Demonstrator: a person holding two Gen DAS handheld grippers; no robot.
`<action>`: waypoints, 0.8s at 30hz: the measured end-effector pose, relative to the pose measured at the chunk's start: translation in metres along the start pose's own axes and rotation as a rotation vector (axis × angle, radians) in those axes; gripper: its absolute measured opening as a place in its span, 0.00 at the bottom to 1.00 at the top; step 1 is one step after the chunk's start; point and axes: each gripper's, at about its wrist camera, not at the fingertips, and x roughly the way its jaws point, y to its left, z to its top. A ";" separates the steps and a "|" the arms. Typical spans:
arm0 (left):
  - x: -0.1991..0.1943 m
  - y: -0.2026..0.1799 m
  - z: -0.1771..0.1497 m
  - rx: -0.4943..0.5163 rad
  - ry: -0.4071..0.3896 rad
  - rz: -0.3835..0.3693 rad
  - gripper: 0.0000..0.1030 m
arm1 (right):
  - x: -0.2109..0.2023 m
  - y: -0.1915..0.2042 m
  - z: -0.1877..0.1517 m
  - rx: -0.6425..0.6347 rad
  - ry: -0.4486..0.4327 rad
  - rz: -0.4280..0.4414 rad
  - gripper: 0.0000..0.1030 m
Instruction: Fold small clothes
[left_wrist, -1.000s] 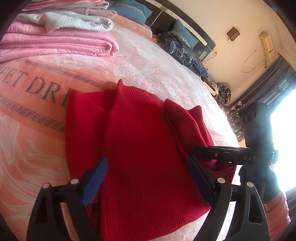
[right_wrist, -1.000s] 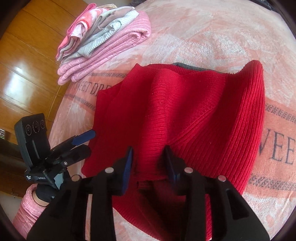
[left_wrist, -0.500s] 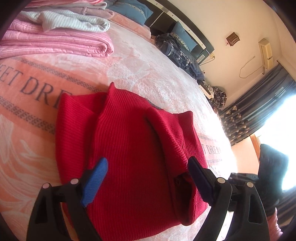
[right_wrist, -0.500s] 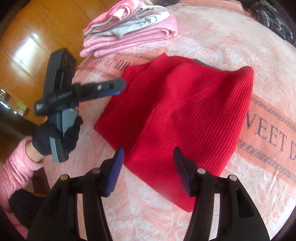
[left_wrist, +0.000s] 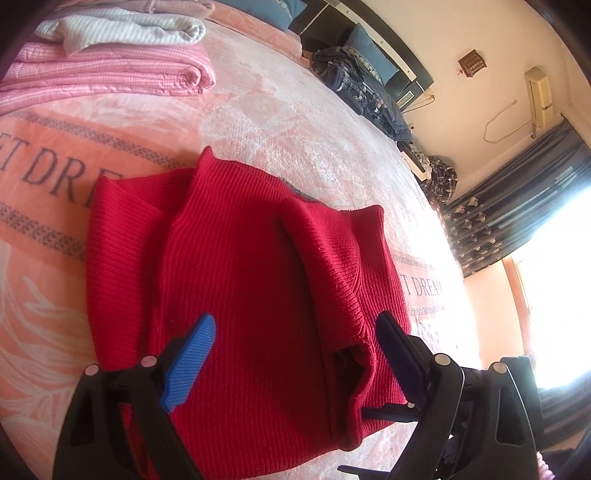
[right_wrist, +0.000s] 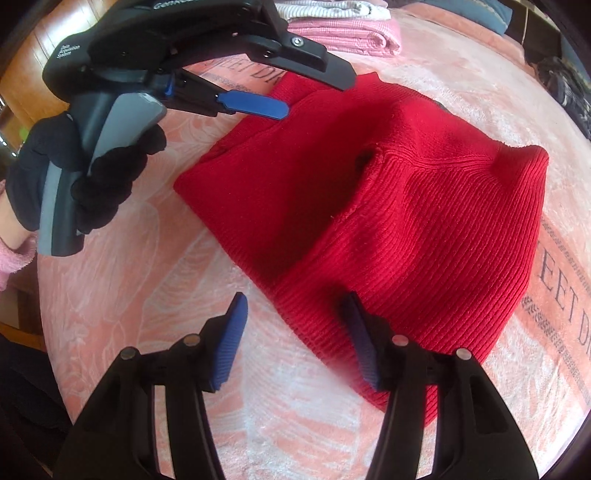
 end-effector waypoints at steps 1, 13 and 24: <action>0.001 0.001 0.000 -0.007 0.004 -0.004 0.86 | 0.001 -0.003 -0.001 0.004 -0.002 -0.009 0.33; 0.023 0.000 -0.002 -0.125 0.085 -0.171 0.86 | -0.046 -0.074 -0.011 0.303 -0.133 0.360 0.06; 0.088 -0.016 0.012 -0.240 0.168 -0.340 0.86 | -0.083 -0.085 -0.012 0.307 -0.193 0.397 0.06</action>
